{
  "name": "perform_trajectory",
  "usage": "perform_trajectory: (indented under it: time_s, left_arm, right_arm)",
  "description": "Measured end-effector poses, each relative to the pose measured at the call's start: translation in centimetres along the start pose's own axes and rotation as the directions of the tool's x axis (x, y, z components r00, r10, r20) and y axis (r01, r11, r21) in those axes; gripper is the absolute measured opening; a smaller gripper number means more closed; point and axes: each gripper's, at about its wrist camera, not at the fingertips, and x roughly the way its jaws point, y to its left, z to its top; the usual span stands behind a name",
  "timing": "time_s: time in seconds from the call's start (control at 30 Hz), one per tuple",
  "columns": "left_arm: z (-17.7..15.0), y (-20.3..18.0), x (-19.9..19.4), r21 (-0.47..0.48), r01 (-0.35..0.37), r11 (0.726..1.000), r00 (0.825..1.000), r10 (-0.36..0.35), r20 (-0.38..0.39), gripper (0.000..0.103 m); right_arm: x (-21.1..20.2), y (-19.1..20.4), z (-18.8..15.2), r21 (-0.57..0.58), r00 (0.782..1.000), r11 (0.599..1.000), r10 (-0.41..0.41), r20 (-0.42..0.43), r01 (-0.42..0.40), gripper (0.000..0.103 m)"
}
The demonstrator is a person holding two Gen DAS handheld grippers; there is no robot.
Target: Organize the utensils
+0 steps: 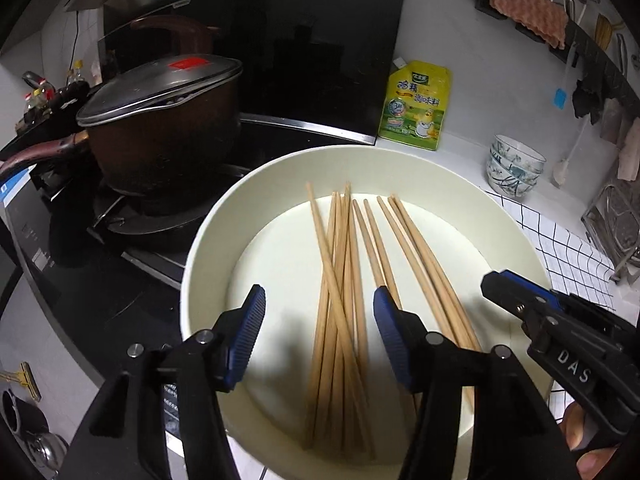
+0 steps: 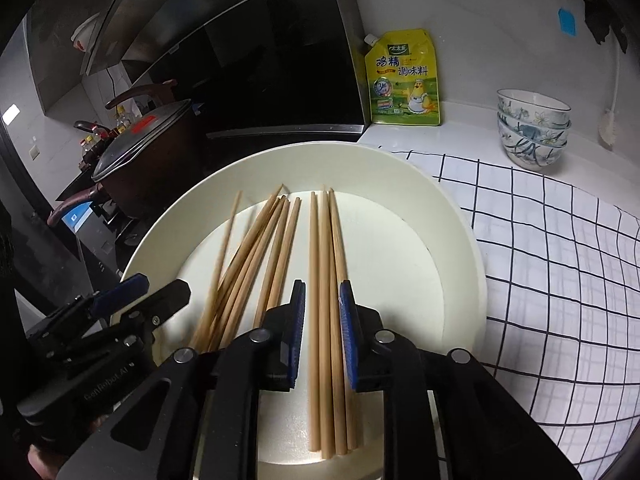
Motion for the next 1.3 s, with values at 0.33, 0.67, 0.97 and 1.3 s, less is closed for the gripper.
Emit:
perform_trajectory:
  time_s: [0.33, 0.67, 0.97, 1.3]
  left_arm:
    - [-0.7, -0.3, -1.7, 0.006, -0.002, 1.0, 1.0, 0.002, 0.019, 0.065]
    - [-1.5, -1.2, -3.5, 0.017, 0.012, 1.0, 0.999, -0.013, 0.042, 0.07]
    - [-2.1, -1.9, -5.3, 0.023, 0.001, 1.0, 0.998, -0.003, 0.066, 0.077]
    - [-2.6, -1.9, -6.5, 0.006, -0.023, 1.0, 0.996, 0.023, 0.082, 0.094]
  right_arm:
    - [-2.2, -0.1, -1.8, -0.003, 0.999, 0.999, -0.038, 0.028, 0.038, 0.024]
    - [-4.5, -0.1, -2.9, 0.009, 0.998, 0.999, -0.043, 0.056, 0.042, 0.029]
    - [-6.6, 0.0, -3.4, 0.007, 0.993, 0.998, -0.069, 0.098, 0.069, 0.042]
    - [-7.7, -0.4, -4.0, 0.022, 0.989, 0.996, -0.09, 0.114, 0.088, 0.059]
